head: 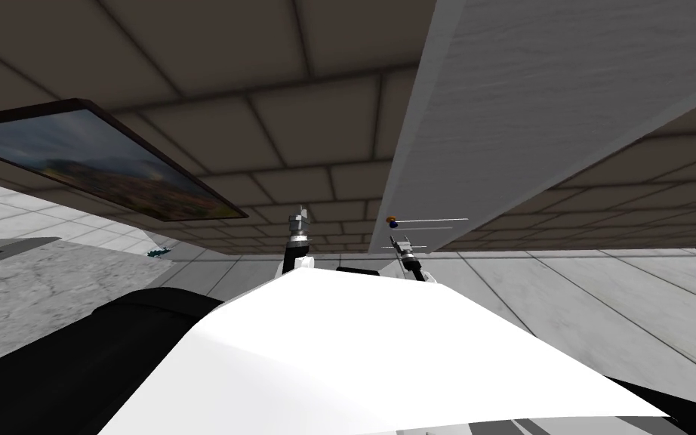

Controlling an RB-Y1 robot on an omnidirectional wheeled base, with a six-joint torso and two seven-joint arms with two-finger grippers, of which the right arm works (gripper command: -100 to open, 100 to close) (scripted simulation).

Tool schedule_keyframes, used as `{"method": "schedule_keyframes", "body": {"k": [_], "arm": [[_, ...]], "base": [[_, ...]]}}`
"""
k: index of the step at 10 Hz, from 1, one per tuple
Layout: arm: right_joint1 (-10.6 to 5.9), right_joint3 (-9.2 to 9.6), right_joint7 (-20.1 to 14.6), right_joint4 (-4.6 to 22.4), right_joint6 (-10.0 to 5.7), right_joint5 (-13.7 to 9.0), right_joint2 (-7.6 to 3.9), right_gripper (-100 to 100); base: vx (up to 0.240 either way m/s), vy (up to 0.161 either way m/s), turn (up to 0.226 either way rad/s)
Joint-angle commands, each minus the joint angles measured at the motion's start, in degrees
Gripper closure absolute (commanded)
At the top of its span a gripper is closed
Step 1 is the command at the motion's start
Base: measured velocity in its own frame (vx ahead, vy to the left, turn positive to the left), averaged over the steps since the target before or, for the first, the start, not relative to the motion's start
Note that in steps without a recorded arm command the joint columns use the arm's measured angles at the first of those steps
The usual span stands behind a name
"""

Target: Pull the door open

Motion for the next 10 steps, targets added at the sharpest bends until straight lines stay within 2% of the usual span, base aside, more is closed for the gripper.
{"method": "schedule_keyframes", "body": {"k": [1, 3, 5, 6, 8, 9, 10], "arm": [[1.26, -0.79, -0.86, -0.48, -0.57, -0.63, -1.17, -100], [1.79, -1.69, -1.39, 0.38, -1.59, -1.33, -2.41, -100], [1.79, -1.69, -1.39, 0.38, -1.59, -1.33, -2.41, -100], [2.30, -2.54, -1.89, 1.19, -2.54, -1.99, -3.57, -100], [2.91, -3.56, -2.50, 2.16, -3.69, -2.78, -4.99, -100], [2.15, -3.30, -1.89, 2.71, -3.45, -2.55, -4.33, -100], [2.15, -3.30, -1.89, 2.71, -3.45, -2.55, -4.33, 100]], "base": [[0.177, 0.101, 0.169], [0.178, 0.062, 0.128], [0.088, 0.008, 0.012], [0.117, 0.004, 0.129], [0.175, 0.023, 0.172], [0.067, 0.013, 0.033], [-0.006, -0.008, -0.045]]}}
